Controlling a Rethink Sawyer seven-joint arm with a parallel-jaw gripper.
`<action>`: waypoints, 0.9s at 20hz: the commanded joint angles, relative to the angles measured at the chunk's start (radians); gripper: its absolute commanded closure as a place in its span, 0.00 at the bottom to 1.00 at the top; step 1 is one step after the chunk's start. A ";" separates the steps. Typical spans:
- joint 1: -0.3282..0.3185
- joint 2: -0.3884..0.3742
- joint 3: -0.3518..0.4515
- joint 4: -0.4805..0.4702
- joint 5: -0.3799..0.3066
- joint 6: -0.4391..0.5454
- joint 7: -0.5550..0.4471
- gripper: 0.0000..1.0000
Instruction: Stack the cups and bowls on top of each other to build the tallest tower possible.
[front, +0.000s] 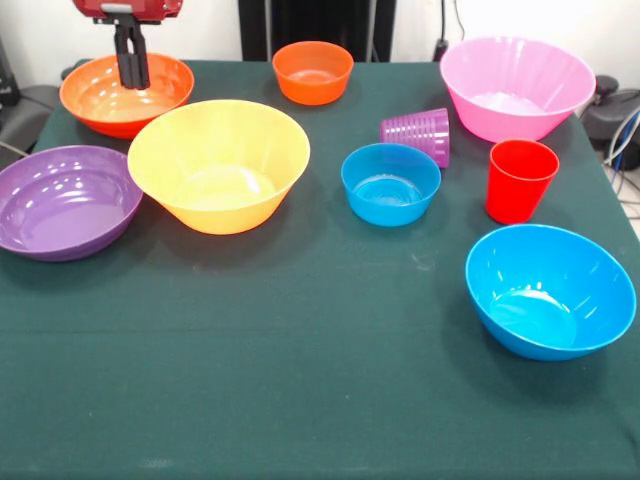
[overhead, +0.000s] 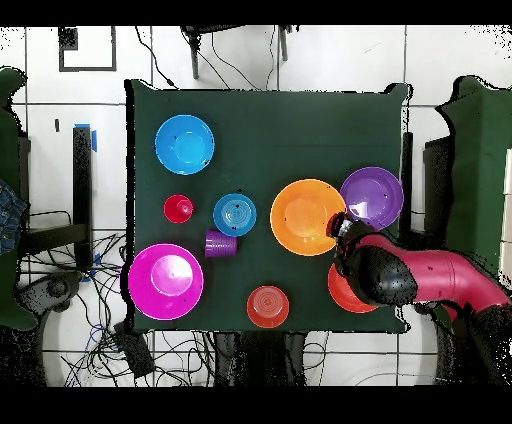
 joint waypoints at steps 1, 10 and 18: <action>0.020 -0.026 0.018 -0.013 -0.078 0.164 -0.251 1.00; 0.012 0.051 0.001 -0.057 -0.161 0.177 -0.290 1.00; 0.012 0.080 0.006 -0.053 -0.134 0.296 -0.288 0.00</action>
